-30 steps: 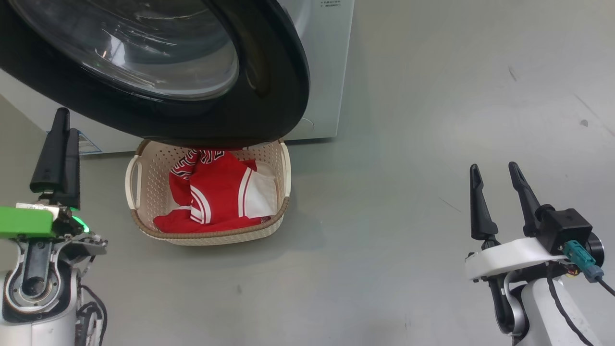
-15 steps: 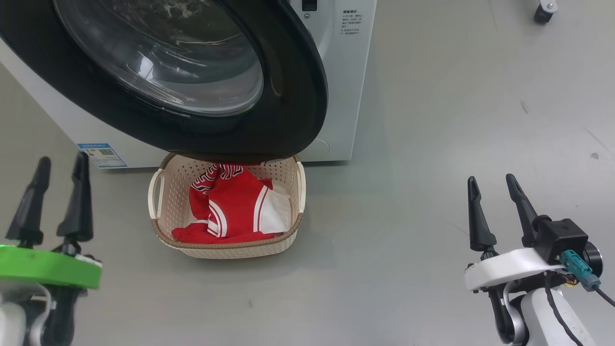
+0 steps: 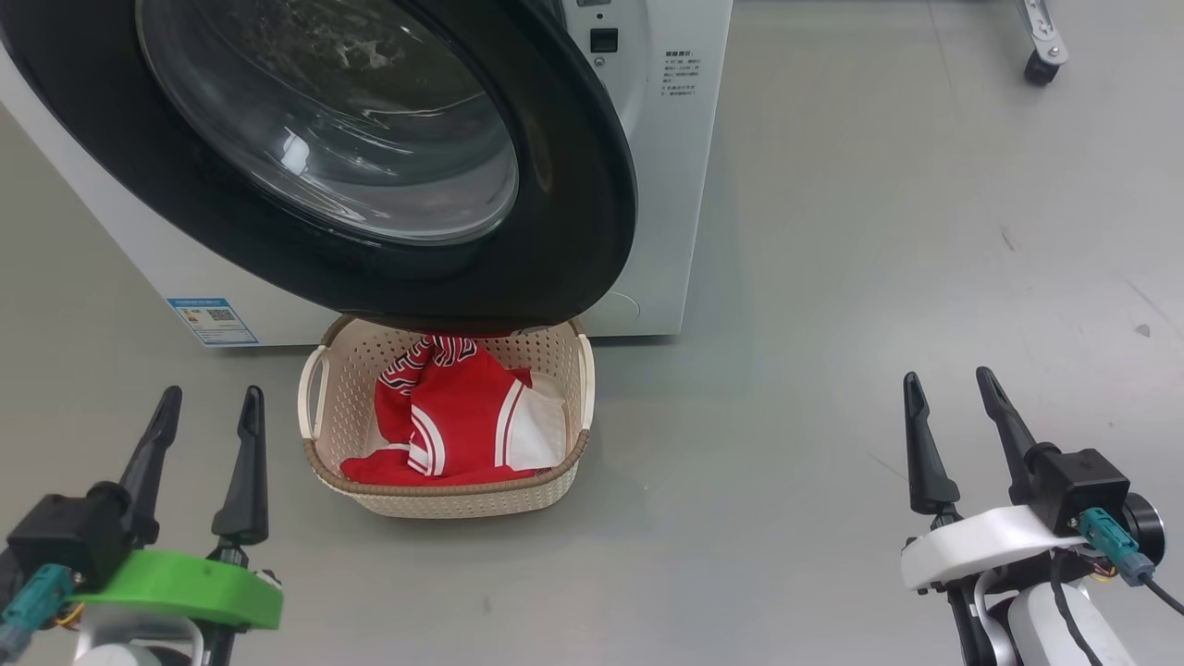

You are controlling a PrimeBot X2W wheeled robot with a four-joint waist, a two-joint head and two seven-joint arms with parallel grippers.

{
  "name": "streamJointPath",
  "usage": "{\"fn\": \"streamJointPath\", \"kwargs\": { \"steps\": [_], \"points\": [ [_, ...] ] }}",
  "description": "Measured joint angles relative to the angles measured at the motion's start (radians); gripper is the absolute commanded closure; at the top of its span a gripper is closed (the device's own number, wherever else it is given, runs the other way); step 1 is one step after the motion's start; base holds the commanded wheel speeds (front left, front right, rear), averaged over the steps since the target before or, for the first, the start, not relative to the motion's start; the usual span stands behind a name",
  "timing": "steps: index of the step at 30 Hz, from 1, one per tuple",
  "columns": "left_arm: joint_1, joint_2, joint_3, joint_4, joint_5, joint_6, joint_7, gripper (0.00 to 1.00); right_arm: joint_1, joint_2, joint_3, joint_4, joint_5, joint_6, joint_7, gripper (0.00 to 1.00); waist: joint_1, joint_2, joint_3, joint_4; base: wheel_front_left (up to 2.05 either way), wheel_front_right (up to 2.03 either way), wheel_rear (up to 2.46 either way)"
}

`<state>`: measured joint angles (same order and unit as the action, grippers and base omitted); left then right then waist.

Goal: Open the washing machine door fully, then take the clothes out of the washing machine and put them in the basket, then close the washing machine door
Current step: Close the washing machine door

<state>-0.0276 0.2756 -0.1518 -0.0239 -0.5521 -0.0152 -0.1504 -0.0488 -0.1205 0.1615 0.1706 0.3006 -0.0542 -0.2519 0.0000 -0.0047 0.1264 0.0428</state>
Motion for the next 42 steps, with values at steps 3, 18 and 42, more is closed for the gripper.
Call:
{"fn": "streamJointPath", "kwargs": {
  "steps": [3,18,42],
  "points": [
    [0.012,-0.009,-0.012,0.005,0.022,0.019,-0.011,0.00,0.010,-0.004,0.003,0.001,-0.003,0.000,0.000,0.00,0.0000,0.0000,-0.007,0.003,0.00,0.00,0.00],
    [0.043,-0.046,-0.049,0.023,0.052,0.066,-0.037,0.00,0.043,-0.006,0.002,0.003,-0.004,-0.002,0.006,0.00,0.0000,0.0000,-0.030,0.000,0.00,0.00,0.00],
    [0.050,-0.066,-0.066,0.031,0.080,0.085,-0.045,0.00,0.063,-0.006,0.002,-0.017,-0.004,-0.010,0.016,0.00,0.0000,0.0000,-0.046,-0.001,0.00,0.00,0.00]
  ]
}}
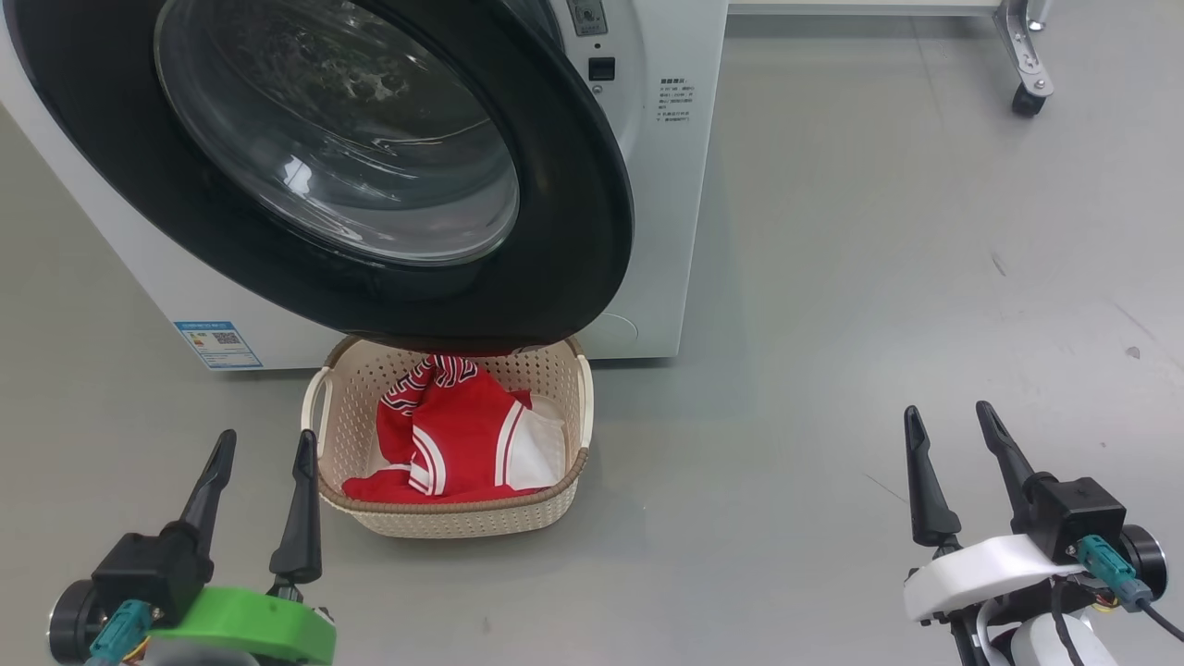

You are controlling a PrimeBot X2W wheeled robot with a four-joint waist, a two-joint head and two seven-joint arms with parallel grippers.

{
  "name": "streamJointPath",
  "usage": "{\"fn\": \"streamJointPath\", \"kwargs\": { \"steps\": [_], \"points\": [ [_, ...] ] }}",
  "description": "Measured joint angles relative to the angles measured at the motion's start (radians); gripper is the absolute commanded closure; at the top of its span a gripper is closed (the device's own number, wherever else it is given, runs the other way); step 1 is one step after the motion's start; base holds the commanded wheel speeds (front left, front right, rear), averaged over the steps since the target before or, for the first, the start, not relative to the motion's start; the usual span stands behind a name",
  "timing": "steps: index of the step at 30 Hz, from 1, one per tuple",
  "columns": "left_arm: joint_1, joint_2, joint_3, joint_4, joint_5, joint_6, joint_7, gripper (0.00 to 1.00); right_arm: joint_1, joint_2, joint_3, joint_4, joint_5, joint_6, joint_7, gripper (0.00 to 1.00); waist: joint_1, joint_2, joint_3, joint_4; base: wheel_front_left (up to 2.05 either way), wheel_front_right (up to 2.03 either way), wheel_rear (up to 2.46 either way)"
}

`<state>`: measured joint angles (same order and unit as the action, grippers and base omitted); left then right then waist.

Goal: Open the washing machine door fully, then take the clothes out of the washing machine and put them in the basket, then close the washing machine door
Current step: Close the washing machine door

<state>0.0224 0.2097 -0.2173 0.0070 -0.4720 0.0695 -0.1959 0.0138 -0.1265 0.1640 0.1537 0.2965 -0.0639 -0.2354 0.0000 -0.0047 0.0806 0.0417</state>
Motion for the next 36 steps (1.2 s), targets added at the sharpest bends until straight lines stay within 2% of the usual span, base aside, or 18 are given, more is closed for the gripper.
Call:
{"fn": "streamJointPath", "kwargs": {
  "steps": [3,4,5,17,23,36],
  "points": [
    [0.000,-0.001,0.000,0.000,0.000,0.000,0.000,0.00,0.002,0.000,-0.001,-0.002,0.000,0.000,0.001,0.02,0.0000,0.0000,0.000,0.001,0.00,0.00,0.00],
    [0.000,-0.001,0.000,0.000,0.000,0.000,0.000,0.00,0.004,0.000,-0.002,-0.004,0.000,0.000,0.001,0.59,0.0000,0.0000,0.001,0.001,0.00,0.00,0.00],
    [0.000,-0.002,0.000,0.000,0.000,0.000,0.000,0.00,0.006,0.001,-0.004,-0.006,0.002,-0.001,0.001,1.00,0.0000,0.0000,0.001,0.001,0.00,0.00,0.00],
    [0.000,-0.007,-0.016,-0.007,0.004,0.005,0.000,0.00,0.006,-0.008,-0.018,-0.024,0.008,0.000,0.010,1.00,0.0000,0.0000,0.017,0.016,0.00,0.00,0.00],
    [-0.002,-0.021,-0.033,-0.004,0.008,0.005,0.000,0.00,-0.023,-0.038,-0.016,-0.029,0.006,0.005,0.021,1.00,0.0000,0.0000,0.025,0.047,0.00,0.00,0.00],
    [-0.030,-0.063,-0.066,-0.002,0.010,-0.005,-0.009,0.00,-0.215,-0.073,0.108,-0.016,-0.041,0.113,0.130,1.00,0.0000,0.0000,0.058,0.161,0.00,0.00,0.00]
  ]
}}
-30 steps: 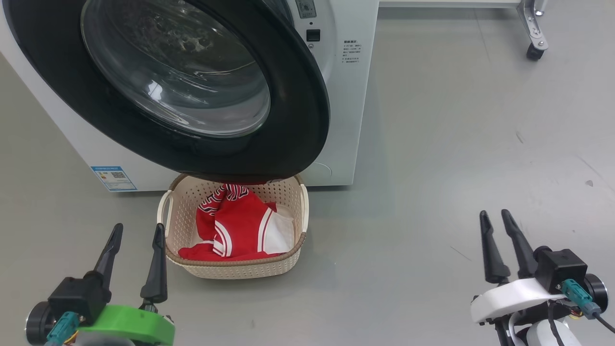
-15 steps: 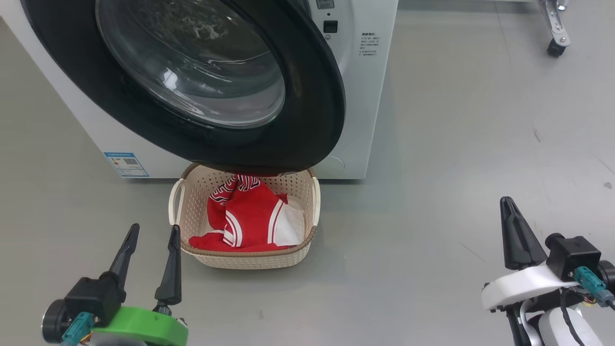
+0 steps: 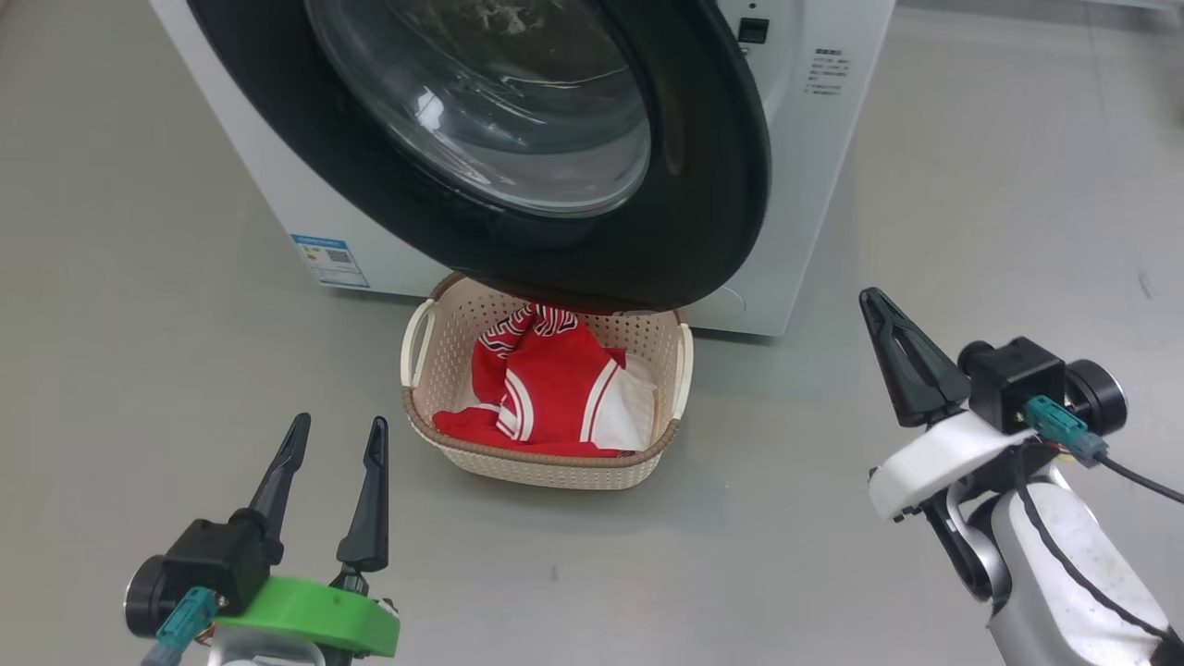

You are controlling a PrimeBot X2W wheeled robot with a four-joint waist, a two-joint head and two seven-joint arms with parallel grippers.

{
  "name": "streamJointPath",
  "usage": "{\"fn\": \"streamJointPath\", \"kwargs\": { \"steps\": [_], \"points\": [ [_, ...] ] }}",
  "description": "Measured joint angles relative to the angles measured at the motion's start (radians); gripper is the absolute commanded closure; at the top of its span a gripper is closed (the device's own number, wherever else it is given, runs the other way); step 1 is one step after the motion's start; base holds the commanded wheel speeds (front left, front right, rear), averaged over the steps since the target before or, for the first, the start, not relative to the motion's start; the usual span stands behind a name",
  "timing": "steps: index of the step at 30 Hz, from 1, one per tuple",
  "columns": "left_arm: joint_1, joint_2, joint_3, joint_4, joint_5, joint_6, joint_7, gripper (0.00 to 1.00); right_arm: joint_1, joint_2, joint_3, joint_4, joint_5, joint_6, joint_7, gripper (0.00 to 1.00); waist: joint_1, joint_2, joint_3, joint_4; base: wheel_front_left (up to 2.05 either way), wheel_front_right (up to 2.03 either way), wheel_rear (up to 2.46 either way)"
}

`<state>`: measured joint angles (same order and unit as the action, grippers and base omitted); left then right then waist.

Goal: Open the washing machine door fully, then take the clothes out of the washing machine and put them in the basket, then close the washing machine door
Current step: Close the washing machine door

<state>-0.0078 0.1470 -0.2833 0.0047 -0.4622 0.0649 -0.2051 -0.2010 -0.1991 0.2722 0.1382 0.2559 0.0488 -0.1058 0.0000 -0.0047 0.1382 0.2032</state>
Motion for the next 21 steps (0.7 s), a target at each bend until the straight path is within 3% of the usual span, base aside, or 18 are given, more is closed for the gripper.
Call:
{"fn": "streamJointPath", "kwargs": {
  "steps": [7,21],
  "points": [
    [-0.026,-0.007,-0.018,0.009,0.001,-0.010,-0.005,0.00,-0.131,-0.002,0.051,0.035,-0.025,0.032,0.057,1.00,0.0000,0.0000,0.028,0.078,0.00,0.00,0.00],
    [-0.091,-0.041,-0.037,0.028,0.007,-0.035,-0.025,0.00,-0.352,-0.015,0.045,0.162,-0.029,0.047,0.123,1.00,0.0000,0.0000,0.122,0.214,0.00,0.00,0.00]
  ]
}}
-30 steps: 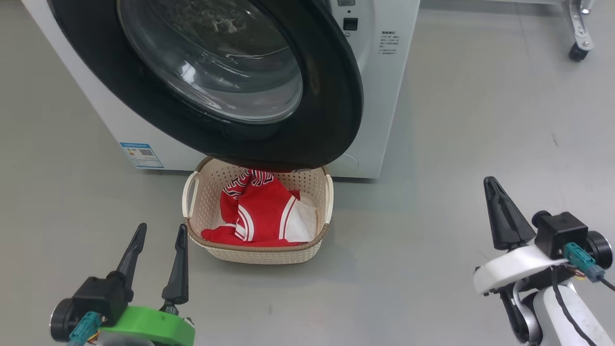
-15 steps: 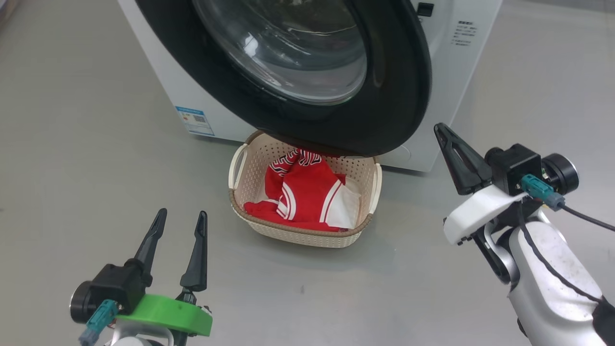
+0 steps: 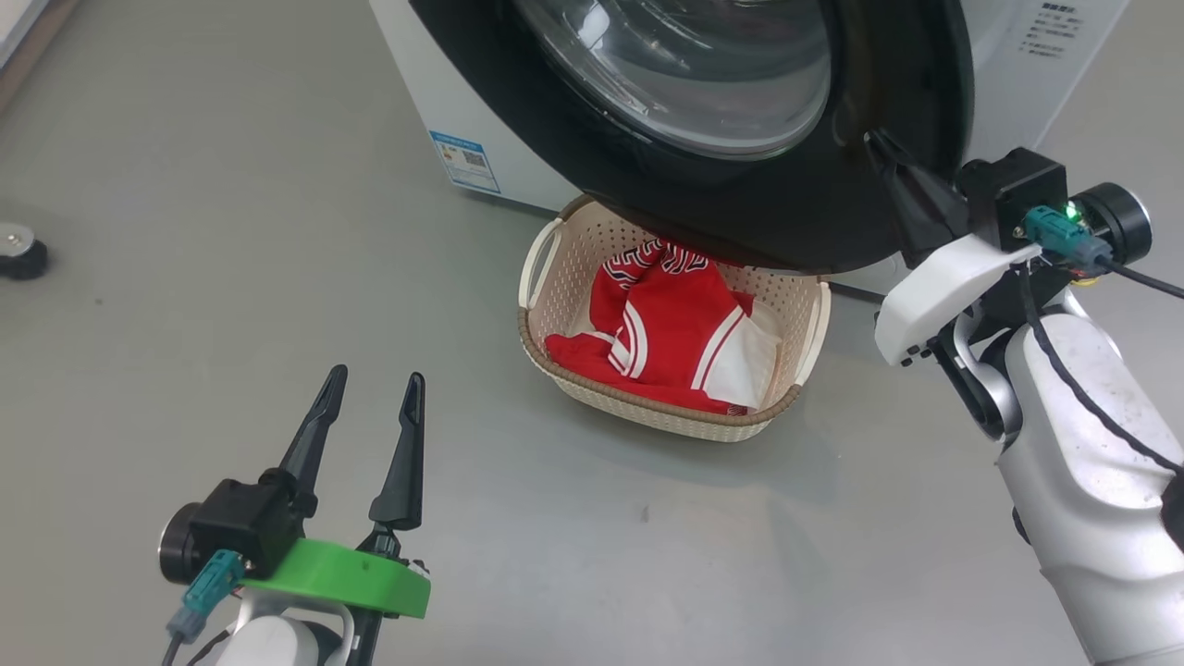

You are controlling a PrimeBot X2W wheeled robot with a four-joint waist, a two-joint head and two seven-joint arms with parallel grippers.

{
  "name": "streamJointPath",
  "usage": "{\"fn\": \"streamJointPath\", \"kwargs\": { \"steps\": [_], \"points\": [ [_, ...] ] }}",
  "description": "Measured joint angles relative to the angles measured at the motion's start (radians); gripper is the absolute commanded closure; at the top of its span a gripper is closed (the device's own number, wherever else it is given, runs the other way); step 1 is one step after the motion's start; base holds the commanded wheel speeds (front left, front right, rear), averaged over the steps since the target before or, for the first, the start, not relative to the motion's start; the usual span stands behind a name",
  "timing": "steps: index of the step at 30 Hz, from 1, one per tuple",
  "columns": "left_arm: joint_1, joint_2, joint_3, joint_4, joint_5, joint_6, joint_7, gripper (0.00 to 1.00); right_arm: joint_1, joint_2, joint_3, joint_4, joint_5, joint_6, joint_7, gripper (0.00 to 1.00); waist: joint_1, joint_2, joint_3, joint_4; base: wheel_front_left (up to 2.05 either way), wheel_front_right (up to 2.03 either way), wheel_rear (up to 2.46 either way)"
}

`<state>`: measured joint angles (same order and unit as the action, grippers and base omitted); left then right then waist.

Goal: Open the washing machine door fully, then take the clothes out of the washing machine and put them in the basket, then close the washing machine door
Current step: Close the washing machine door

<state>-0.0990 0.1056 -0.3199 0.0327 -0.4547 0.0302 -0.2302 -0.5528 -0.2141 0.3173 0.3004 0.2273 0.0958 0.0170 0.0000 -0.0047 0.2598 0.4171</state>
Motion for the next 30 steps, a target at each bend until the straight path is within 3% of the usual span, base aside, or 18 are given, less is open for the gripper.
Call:
{"fn": "streamJointPath", "kwargs": {
  "steps": [18,30],
  "points": [
    [-0.051,-0.026,0.012,0.012,-0.014,-0.019,-0.010,0.00,-0.156,0.010,-0.047,0.119,0.044,0.009,0.008,1.00,0.0000,0.0000,0.094,0.052,0.00,0.00,0.00],
    [-0.082,-0.042,0.004,0.024,-0.015,-0.037,-0.019,0.00,-0.283,-0.044,-0.093,0.194,0.045,0.009,0.009,1.00,0.0000,0.0000,0.144,0.081,0.00,0.00,0.00]
  ]
}}
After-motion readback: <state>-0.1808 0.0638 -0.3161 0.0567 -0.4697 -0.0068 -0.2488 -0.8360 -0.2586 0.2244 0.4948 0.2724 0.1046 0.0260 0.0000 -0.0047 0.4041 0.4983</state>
